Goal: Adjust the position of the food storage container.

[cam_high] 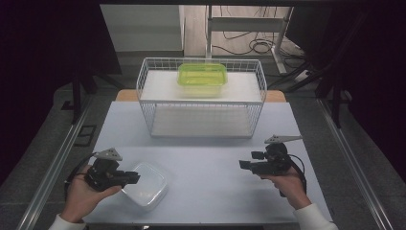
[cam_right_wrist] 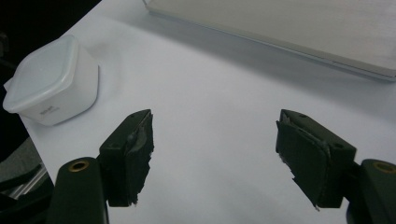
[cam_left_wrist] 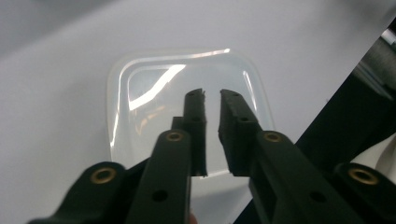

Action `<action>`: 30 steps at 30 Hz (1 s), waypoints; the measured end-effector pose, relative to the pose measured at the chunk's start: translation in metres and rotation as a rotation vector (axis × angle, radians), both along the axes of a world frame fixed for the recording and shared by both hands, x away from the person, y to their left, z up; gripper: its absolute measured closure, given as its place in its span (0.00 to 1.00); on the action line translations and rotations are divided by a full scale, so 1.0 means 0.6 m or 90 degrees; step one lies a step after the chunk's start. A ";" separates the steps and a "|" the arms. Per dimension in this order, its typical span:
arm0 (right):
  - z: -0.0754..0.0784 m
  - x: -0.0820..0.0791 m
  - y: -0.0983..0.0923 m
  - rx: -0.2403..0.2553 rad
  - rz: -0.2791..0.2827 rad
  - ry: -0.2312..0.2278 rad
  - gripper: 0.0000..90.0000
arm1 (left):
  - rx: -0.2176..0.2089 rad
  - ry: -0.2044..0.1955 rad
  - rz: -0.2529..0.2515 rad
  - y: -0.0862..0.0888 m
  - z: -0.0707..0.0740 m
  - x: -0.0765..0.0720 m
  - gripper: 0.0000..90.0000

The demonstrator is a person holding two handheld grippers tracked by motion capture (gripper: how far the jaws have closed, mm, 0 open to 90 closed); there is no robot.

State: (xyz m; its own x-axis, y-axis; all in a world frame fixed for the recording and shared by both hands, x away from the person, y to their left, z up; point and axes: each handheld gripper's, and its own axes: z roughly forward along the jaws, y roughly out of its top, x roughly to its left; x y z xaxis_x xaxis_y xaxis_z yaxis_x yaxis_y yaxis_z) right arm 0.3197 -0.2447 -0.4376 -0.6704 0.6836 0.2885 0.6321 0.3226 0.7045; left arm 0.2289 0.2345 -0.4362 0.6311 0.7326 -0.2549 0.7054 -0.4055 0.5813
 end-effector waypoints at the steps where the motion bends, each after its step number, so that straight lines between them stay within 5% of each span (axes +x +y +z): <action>1: 0.000 0.001 0.001 -0.001 0.001 0.000 0.31 | 0.007 0.005 -0.001 0.001 -0.001 -0.004 0.93; 14: 0.004 0.007 0.007 0.005 0.009 0.008 0.31 | 0.135 0.037 -0.011 -0.009 -0.037 -0.073 1.00; 30: 0.005 0.005 -0.014 0.012 -0.020 0.009 0.31 | 0.163 0.060 -0.012 -0.028 -0.055 -0.075 1.00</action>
